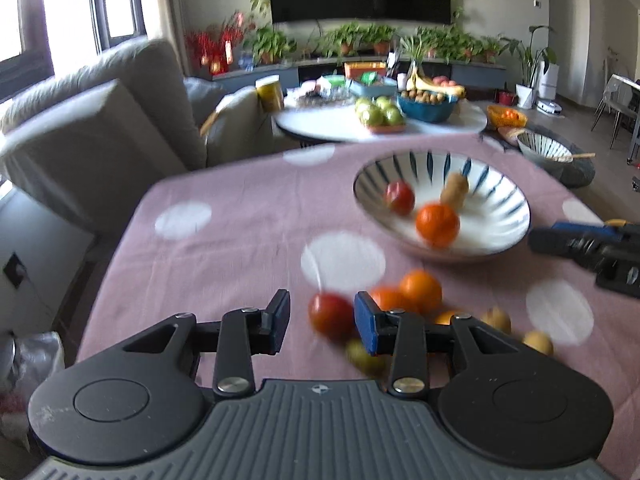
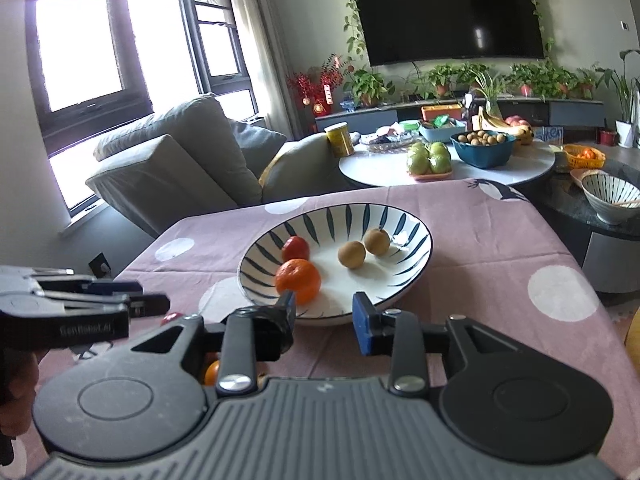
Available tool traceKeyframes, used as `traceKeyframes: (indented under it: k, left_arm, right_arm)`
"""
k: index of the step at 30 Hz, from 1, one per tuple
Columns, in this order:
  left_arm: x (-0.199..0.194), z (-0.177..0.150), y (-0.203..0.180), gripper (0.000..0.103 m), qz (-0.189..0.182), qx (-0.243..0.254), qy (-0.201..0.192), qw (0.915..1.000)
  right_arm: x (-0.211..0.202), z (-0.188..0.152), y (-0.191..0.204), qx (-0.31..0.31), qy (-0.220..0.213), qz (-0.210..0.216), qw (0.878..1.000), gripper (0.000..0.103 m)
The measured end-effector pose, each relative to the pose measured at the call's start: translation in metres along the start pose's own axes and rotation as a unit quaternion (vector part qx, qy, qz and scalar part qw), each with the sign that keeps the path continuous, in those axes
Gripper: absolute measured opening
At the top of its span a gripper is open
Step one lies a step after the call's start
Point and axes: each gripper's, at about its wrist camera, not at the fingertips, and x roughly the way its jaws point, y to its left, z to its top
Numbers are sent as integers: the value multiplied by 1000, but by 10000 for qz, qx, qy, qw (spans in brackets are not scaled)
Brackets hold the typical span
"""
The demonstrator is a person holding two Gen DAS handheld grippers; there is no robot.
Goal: Organize fruits
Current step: 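Move both tools back to the fruit cluster, then grasp a small green fruit with left tool while right tool grasps a kiwi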
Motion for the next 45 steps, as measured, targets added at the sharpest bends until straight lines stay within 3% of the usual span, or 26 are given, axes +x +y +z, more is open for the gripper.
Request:
traceKeyframes:
  k: [7,16,20,31,40,42,43,45]
  left_arm:
    - [5,-17,-8,34,-238,-6,252,9994]
    - [23,-17,-16,32,-236,-138,424,9987]
    - [22,-18,-14,17,-259,-178,390,9987]
    - [-3,-29,-6,17,-127,-263,206,9994]
    - [-13,-31,-6,17,-200,-249,125,9994]
    - [-14,-31,-6,17,-223,-252,107,9994]
    - [-15,-31,-6,17,-236,-248,98,9994]
    - [-17,-32,-6,17,-247,-236,80,9994]
  right_arm:
    - [-18,-10,2,-61,31,-39,10000,5]
    - [-30,-23,4,-46,114,-137,9998,9]
    - [-30,-27,3,-29,172,-161,9997,12]
    - [-27,-46,19,-384,550,103,9977,17]
    - [-12,-49,31,-555,743,-86,9956,18]
    - [-8,-49,34,-620,786,-116,9949,11]
    - [-7,-49,35,-632,811,-118,9946,2]
    - [-6,-50,36,-639,843,-164,9943,0]
